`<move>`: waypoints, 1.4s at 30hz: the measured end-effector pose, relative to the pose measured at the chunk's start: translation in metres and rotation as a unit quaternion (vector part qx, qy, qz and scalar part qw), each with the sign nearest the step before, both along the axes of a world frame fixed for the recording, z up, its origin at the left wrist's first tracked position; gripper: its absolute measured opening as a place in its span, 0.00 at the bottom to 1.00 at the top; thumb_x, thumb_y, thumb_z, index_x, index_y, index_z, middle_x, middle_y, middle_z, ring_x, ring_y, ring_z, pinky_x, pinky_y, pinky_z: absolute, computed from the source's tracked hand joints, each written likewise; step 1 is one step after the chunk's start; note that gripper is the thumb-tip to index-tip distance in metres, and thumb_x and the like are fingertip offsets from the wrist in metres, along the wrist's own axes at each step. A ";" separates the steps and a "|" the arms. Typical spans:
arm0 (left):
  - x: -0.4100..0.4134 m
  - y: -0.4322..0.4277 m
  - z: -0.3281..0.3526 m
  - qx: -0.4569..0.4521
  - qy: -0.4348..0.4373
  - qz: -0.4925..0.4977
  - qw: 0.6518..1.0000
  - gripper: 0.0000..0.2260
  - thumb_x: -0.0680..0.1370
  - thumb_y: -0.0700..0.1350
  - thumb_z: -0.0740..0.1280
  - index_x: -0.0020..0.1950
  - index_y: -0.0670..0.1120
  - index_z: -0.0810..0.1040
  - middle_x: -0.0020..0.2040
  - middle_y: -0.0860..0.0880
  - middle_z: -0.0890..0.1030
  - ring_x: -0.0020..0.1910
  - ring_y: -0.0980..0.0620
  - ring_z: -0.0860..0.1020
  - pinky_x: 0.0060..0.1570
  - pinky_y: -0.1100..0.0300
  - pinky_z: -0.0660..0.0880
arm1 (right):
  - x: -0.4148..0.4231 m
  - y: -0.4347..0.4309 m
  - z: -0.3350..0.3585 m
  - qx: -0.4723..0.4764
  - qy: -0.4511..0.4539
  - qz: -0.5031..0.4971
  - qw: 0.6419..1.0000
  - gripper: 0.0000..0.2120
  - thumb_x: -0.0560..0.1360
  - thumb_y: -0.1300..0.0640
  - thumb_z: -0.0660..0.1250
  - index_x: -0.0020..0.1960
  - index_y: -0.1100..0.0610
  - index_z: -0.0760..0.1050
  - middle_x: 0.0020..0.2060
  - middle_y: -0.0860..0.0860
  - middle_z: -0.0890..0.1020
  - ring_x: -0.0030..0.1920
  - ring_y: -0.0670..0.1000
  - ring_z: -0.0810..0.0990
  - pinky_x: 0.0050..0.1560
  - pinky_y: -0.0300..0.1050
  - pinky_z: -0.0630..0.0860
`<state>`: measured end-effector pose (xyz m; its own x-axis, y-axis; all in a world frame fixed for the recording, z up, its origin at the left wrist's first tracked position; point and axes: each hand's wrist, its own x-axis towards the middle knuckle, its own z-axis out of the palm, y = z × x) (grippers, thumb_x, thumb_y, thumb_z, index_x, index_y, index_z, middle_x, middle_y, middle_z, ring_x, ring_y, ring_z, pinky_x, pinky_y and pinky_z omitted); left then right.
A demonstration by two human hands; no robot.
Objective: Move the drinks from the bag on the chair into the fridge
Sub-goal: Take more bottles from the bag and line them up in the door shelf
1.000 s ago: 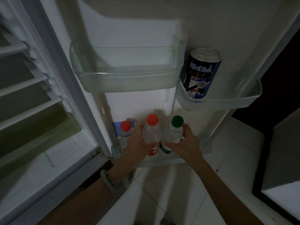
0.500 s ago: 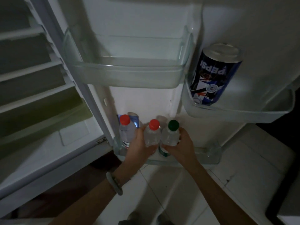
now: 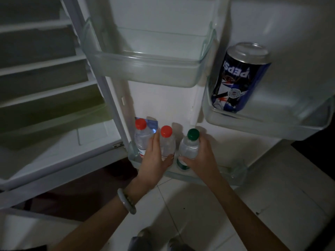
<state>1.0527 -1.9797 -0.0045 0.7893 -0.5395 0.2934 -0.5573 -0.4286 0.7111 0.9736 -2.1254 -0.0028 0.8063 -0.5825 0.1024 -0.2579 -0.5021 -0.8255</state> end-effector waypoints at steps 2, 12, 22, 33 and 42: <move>-0.007 0.001 -0.002 0.003 -0.021 0.014 1.000 0.39 0.70 0.43 0.75 0.74 0.39 0.57 0.69 0.40 0.67 0.68 0.44 0.66 0.67 0.53 0.65 | -0.011 0.002 0.013 -0.042 -0.029 0.008 0.999 0.40 0.62 0.57 0.78 0.68 0.59 0.62 0.61 0.57 0.71 0.61 0.56 0.71 0.59 0.54 0.73; -0.030 0.034 -0.001 0.100 -0.156 0.046 0.982 0.33 0.75 0.55 0.61 0.71 0.33 0.61 0.70 0.35 0.68 0.69 0.39 0.67 0.70 0.49 0.61 | -0.032 0.035 0.048 -0.234 -0.090 0.105 0.962 0.26 0.67 0.56 0.74 0.62 0.62 0.70 0.56 0.60 0.74 0.56 0.54 0.74 0.55 0.41 0.73; -0.048 0.163 0.003 0.315 -0.203 0.241 0.895 0.34 0.68 0.52 0.73 0.70 0.38 0.68 0.67 0.39 0.73 0.66 0.40 0.72 0.65 0.46 0.68 | 0.018 0.145 0.025 -0.335 -0.040 0.376 0.863 0.32 0.66 0.55 0.75 0.66 0.60 0.67 0.63 0.59 0.74 0.62 0.59 0.73 0.62 0.53 0.70; -0.082 0.340 -0.003 0.423 -0.070 0.431 0.794 0.42 0.64 0.60 0.75 0.71 0.41 0.67 0.69 0.41 0.72 0.68 0.42 0.71 0.67 0.44 0.59 | 0.074 0.324 0.022 -0.373 -0.040 0.563 0.736 0.38 0.65 0.51 0.76 0.70 0.60 0.64 0.67 0.61 0.70 0.66 0.60 0.70 0.66 0.56 0.68; -0.117 0.497 -0.007 0.415 -0.020 0.539 0.733 0.39 0.66 0.60 0.74 0.70 0.41 0.69 0.68 0.41 0.73 0.68 0.42 0.70 0.66 0.42 0.65 | 0.078 0.501 0.013 -0.337 -0.087 0.679 0.647 0.38 0.72 0.52 0.69 0.75 0.57 0.53 0.74 0.58 0.59 0.73 0.56 0.56 0.71 0.46 0.51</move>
<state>0.9358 -1.4827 -0.0116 0.8878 0.3849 0.2525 0.4095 -0.9109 -0.0511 1.0512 -1.6241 0.0105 0.4705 0.8739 0.1221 0.8650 -0.4295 -0.2593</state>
